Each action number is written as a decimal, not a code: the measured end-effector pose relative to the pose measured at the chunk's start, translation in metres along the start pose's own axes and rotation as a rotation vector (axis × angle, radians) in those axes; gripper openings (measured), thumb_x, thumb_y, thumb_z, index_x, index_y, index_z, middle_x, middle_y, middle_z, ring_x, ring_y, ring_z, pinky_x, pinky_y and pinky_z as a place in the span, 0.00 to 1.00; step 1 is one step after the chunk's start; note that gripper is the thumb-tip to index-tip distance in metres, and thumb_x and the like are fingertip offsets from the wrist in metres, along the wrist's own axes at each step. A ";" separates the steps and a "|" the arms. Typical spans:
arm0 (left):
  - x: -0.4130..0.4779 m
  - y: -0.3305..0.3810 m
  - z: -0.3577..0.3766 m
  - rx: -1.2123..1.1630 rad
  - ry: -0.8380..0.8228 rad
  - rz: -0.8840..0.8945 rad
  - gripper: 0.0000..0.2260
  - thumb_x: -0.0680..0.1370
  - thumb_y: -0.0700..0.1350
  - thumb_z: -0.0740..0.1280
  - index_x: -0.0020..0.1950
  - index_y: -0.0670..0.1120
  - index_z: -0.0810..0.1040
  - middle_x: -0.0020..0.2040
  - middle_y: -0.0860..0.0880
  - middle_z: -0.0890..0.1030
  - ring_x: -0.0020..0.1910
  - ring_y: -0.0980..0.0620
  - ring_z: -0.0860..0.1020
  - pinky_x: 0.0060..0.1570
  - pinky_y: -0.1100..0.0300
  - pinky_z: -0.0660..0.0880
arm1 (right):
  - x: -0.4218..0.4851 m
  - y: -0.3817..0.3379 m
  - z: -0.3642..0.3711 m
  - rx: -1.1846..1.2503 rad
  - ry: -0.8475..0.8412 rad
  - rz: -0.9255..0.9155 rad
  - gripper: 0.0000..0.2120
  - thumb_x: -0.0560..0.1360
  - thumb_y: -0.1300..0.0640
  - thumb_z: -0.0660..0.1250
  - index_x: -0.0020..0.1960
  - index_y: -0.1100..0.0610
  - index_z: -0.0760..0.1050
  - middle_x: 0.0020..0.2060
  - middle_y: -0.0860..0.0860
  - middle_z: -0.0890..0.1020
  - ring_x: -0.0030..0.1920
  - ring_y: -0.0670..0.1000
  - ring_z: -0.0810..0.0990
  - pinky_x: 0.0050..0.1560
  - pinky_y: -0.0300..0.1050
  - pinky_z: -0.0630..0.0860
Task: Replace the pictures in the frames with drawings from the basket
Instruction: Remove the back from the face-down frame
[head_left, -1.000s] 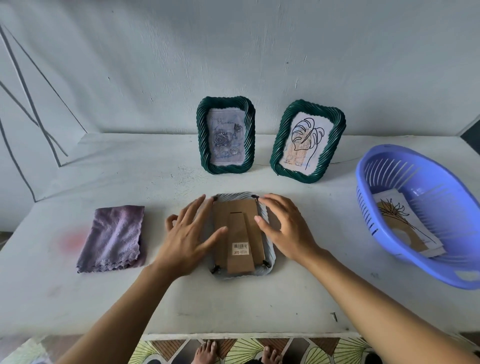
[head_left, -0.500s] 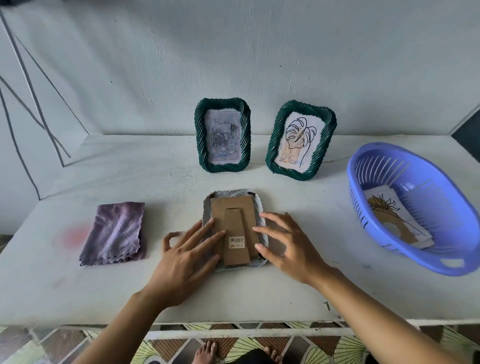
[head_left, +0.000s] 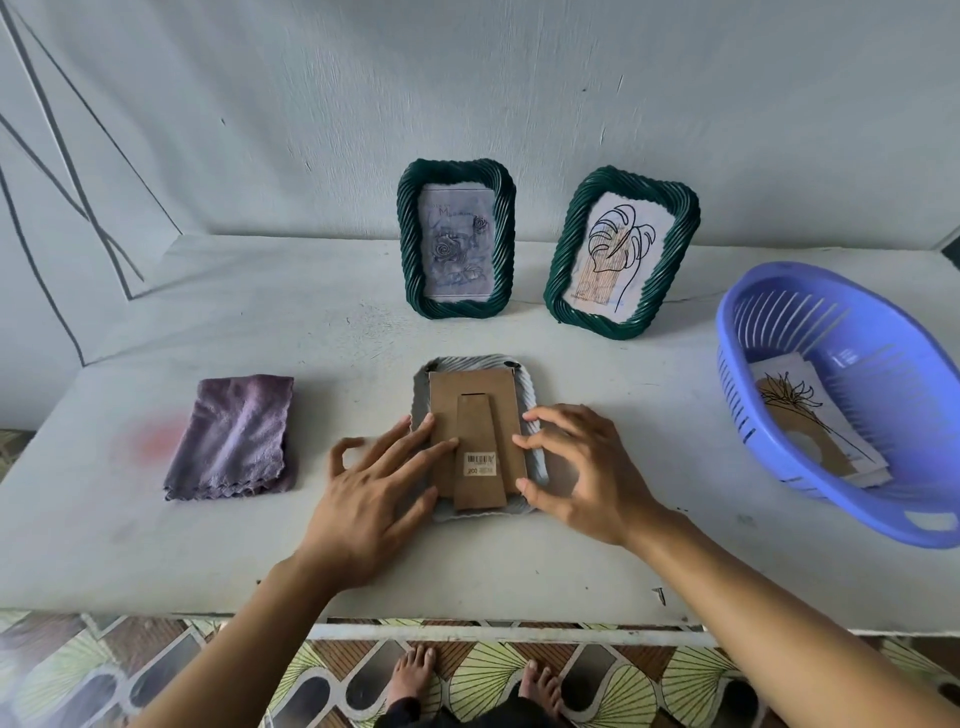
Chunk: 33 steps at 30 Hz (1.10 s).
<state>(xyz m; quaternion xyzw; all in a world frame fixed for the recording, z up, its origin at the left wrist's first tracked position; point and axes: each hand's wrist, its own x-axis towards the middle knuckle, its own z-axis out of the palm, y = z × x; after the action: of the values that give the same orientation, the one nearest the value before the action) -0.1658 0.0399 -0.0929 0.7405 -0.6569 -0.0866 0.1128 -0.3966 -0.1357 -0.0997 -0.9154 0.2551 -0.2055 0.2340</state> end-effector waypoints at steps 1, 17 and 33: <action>0.000 0.000 0.000 0.002 -0.003 -0.002 0.23 0.83 0.62 0.46 0.79 0.66 0.54 0.81 0.62 0.51 0.80 0.59 0.50 0.71 0.40 0.56 | 0.000 0.000 0.000 -0.007 -0.004 -0.001 0.19 0.71 0.40 0.69 0.57 0.49 0.81 0.65 0.44 0.76 0.66 0.47 0.72 0.68 0.53 0.65; -0.002 -0.002 0.006 -0.053 0.097 -0.001 0.24 0.83 0.59 0.49 0.80 0.56 0.60 0.80 0.62 0.56 0.80 0.60 0.54 0.73 0.46 0.54 | -0.002 -0.001 -0.002 -0.010 -0.063 0.019 0.20 0.71 0.41 0.69 0.60 0.47 0.78 0.67 0.43 0.73 0.70 0.45 0.68 0.72 0.55 0.62; -0.002 -0.005 0.006 -0.071 0.091 0.021 0.24 0.83 0.57 0.50 0.80 0.57 0.60 0.80 0.63 0.55 0.80 0.60 0.54 0.71 0.42 0.56 | -0.002 -0.004 -0.002 0.017 -0.046 0.021 0.17 0.71 0.50 0.63 0.58 0.50 0.78 0.66 0.45 0.74 0.69 0.46 0.68 0.71 0.50 0.61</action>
<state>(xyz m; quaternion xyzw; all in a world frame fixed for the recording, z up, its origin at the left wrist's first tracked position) -0.1630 0.0419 -0.0996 0.7324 -0.6552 -0.0749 0.1696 -0.3973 -0.1325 -0.0963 -0.9151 0.2574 -0.1840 0.2499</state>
